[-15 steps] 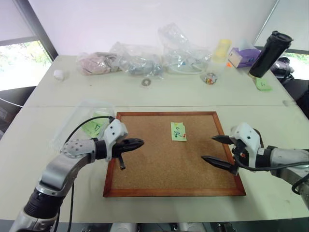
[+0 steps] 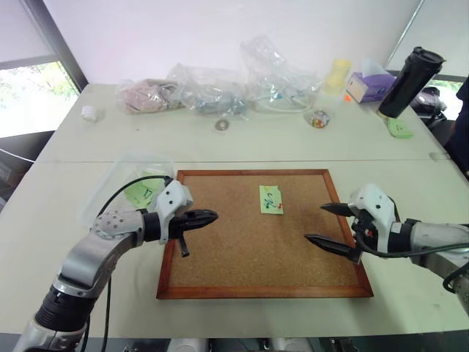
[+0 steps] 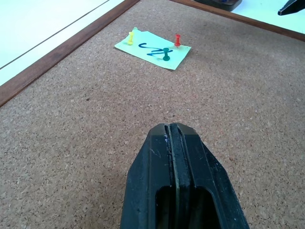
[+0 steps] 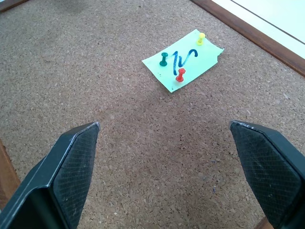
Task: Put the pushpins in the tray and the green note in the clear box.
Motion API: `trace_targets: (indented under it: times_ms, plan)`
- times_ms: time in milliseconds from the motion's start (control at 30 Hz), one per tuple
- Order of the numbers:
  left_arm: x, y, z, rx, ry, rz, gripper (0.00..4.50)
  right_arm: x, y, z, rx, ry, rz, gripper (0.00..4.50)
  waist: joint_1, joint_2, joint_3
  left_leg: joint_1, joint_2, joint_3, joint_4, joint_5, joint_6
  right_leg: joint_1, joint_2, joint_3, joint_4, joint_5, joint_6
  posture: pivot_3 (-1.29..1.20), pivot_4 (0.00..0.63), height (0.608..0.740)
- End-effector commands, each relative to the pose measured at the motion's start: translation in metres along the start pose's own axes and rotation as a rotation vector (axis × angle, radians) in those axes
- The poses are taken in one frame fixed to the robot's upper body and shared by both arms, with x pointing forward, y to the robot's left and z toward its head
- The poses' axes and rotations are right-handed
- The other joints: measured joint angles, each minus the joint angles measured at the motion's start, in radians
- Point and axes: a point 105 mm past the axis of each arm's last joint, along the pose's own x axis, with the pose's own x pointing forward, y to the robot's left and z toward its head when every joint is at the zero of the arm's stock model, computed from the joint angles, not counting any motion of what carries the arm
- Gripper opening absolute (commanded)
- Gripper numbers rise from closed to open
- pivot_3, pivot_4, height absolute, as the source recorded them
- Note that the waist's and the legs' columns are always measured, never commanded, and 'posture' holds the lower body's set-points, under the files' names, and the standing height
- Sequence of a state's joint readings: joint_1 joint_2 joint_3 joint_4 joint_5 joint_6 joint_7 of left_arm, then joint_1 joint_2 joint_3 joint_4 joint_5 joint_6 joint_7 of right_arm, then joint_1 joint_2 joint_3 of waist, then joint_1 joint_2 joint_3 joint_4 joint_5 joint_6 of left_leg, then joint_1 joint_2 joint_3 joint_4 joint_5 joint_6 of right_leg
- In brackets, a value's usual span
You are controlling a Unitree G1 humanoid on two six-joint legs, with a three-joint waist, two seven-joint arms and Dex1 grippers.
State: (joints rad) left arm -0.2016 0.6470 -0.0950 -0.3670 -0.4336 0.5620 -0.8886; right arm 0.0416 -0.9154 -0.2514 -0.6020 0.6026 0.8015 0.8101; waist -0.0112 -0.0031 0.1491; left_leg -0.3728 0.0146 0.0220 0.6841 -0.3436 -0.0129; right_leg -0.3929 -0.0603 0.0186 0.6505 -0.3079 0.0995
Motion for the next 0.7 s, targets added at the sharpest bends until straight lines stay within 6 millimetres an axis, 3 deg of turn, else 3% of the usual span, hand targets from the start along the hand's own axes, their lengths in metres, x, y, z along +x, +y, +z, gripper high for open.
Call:
trace_targets:
  times_ms: [33,467,700]
  plan:
    - [-0.003,0.0,0.013,0.036,-0.039,0.004,0.0,-0.003,-0.002,0.006,-0.028,-0.013,-0.012,4.48,0.0,0.0,0.0,0.0,0.0,0.0,0.0,0.0,0.0,0.0,0.0,0.0,0.0,0.0,0.0,0.0,0.15,0.74]
    - [0.008,-0.003,0.012,0.046,-0.04,-0.014,0.0,0.0,-0.003,0.009,-0.035,-0.024,-0.018,4.48,0.0,0.0,0.0,0.0,0.0,0.0,0.0,0.0,0.0,0.0,0.0,0.0,0.0,0.0,0.0,0.0,0.15,0.74]
    - [0.028,-0.003,-0.004,0.086,-0.006,-0.002,0.0,0.007,-0.002,0.012,-0.047,-0.034,-0.004,4.48,0.0,0.0,0.0,0.0,0.0,0.0,0.0,0.0,0.0,0.0,0.0,0.0,0.0,0.0,0.0,0.0,0.15,0.74]
